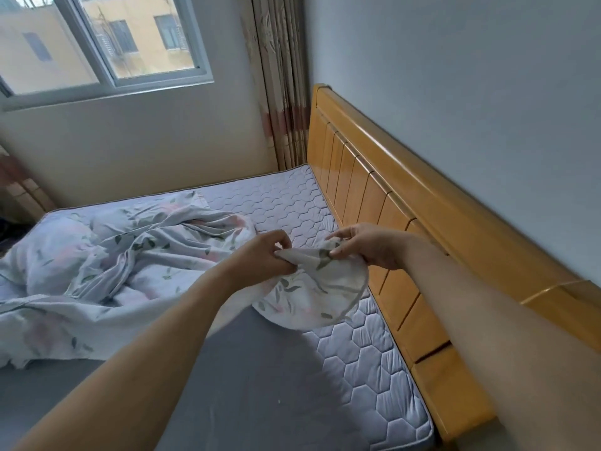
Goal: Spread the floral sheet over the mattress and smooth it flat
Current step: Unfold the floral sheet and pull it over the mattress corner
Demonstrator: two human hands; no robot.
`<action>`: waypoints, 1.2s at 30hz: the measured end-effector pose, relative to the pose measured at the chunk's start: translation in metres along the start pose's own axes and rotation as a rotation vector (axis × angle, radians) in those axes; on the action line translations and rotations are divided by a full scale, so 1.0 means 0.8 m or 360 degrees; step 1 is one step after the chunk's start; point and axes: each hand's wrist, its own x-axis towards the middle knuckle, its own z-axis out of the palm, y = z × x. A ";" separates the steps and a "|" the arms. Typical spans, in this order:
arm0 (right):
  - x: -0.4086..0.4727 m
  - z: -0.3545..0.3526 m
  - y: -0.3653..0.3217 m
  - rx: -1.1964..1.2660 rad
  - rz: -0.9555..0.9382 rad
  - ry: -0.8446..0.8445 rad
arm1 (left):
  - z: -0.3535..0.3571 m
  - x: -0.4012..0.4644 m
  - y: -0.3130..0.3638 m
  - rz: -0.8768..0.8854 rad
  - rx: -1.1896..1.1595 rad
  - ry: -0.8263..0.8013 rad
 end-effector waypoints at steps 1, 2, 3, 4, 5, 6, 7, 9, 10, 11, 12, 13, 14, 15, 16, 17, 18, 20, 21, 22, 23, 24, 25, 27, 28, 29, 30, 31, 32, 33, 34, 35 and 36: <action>0.004 0.000 -0.002 -0.0015 0.0087 -0.0063 | 0.000 -0.003 -0.001 -0.0083 0.0024 -0.0122; 0.006 0.000 -0.004 -0.0117 0.0202 -0.0188 | 0.001 -0.003 -0.002 -0.0166 0.0086 -0.0252; 0.008 0.000 -0.006 -0.0257 0.0324 -0.0307 | 0.002 -0.002 -0.004 -0.0245 0.0123 -0.0368; 0.010 -0.001 -0.008 -0.0377 0.0410 -0.0365 | 0.003 0.001 -0.005 -0.0309 0.0119 -0.0462; 0.013 -0.002 -0.009 -0.0449 0.0453 -0.0388 | 0.005 0.005 -0.007 -0.0377 0.0059 -0.0541; 0.016 -0.003 -0.011 -0.0465 0.0470 -0.0394 | 0.007 0.009 -0.010 -0.0463 -0.0047 -0.0611; 0.022 -0.004 -0.012 -0.0450 0.0489 -0.0389 | 0.012 0.014 -0.015 -0.0564 -0.0185 -0.0689; 0.033 -0.005 -0.013 -0.0378 0.0474 -0.0321 | 0.026 0.025 -0.025 -0.0763 -0.0260 -0.0862; 0.041 -0.006 -0.012 -0.0329 0.0463 -0.0250 | 0.036 0.030 -0.031 -0.0846 -0.0136 -0.0943; 0.048 -0.006 -0.008 -0.0307 0.0451 -0.0164 | 0.048 0.034 -0.039 -0.0916 0.0098 -0.1009; 0.056 -0.007 -0.002 -0.0367 0.0434 -0.0073 | 0.060 0.035 -0.050 -0.0950 0.0370 -0.1060; 0.065 -0.010 0.006 -0.0547 0.0410 0.0018 | 0.071 0.036 -0.063 -0.0968 0.0613 -0.1101; 0.071 -0.011 0.014 -0.0809 0.0387 0.0102 | 0.080 0.032 -0.076 -0.0987 0.0787 -0.1111; 0.076 -0.013 0.021 -0.1066 0.0379 0.0186 | 0.085 0.031 -0.088 -0.0997 0.0890 -0.1064; 0.079 -0.014 0.027 -0.1217 0.0400 0.0276 | 0.085 0.031 -0.100 -0.1024 0.0915 -0.0958; 0.082 -0.014 0.029 -0.1240 0.0418 0.0385 | 0.079 0.033 -0.107 -0.1042 0.0877 -0.0802; 0.083 -0.014 0.023 -0.1170 0.0403 0.0497 | 0.068 0.040 -0.108 -0.1028 0.0818 -0.0588; 0.086 -0.015 -0.015 -0.0713 0.0233 0.0747 | 0.022 0.065 -0.090 -0.0903 0.0713 -0.0061; 0.087 -0.015 -0.048 -0.0359 0.0082 0.0840 | -0.013 0.077 -0.069 -0.0828 0.0688 0.0204; 0.087 -0.017 -0.085 0.0009 -0.0111 0.0872 | -0.051 0.085 -0.043 -0.0748 0.0688 0.0468; 0.083 -0.017 -0.129 0.0330 -0.0353 0.0836 | -0.094 0.089 -0.014 -0.0645 0.0712 0.0756; 0.075 -0.012 -0.173 0.0569 -0.0630 0.0771 | -0.137 0.088 0.015 -0.0510 0.0783 0.1060; 0.065 -0.006 -0.214 0.0745 -0.0907 0.0711 | -0.177 0.082 0.044 -0.0347 0.0909 0.1364; 0.048 0.012 -0.270 0.0982 -0.1336 0.0620 | -0.224 0.068 0.078 0.0032 0.1244 0.1882; 0.045 0.020 -0.281 0.1016 -0.1441 0.0572 | -0.230 0.062 0.082 0.0202 0.1374 0.2050; 0.046 0.025 -0.279 0.0983 -0.1440 0.0541 | -0.224 0.061 0.078 0.0311 0.1451 0.2094; 0.051 0.026 -0.265 0.0902 -0.1348 0.0529 | -0.205 0.063 0.064 0.0341 0.1482 0.1976; 0.061 0.029 -0.237 0.0761 -0.1168 0.0557 | -0.173 0.061 0.043 0.0197 0.1459 0.1640; 0.070 0.032 -0.198 0.0576 -0.0915 0.0632 | -0.131 0.058 0.013 -0.0093 0.1398 0.1168; 0.079 0.035 -0.151 0.0381 -0.0614 0.0722 | -0.083 0.051 -0.023 -0.0409 0.1309 0.0640; 0.084 0.038 -0.103 0.0201 -0.0302 0.0778 | -0.036 0.038 -0.057 -0.0668 0.1195 0.0182; 0.083 0.045 -0.053 0.0046 -0.0006 0.0771 | 0.011 0.020 -0.086 -0.0821 0.1125 -0.0147; 0.077 0.051 -0.014 -0.0065 0.0229 0.0713 | 0.046 0.001 -0.104 -0.0881 0.1130 -0.0363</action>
